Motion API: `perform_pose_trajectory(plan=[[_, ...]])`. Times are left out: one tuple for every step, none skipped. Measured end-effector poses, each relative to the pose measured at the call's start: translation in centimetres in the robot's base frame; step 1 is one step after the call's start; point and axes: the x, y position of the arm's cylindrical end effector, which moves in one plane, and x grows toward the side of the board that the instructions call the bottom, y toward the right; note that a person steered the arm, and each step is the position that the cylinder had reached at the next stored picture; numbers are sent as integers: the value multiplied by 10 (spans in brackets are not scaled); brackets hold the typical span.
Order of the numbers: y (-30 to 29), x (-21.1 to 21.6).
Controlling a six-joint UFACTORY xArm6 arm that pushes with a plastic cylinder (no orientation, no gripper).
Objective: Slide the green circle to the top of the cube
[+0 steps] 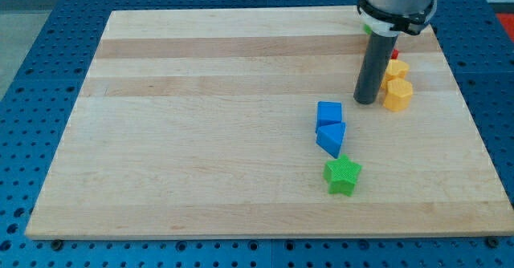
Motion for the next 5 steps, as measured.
perform_pose_trajectory(plan=[[-8, 6], [-5, 20], [6, 26], [-2, 40], [58, 70]])
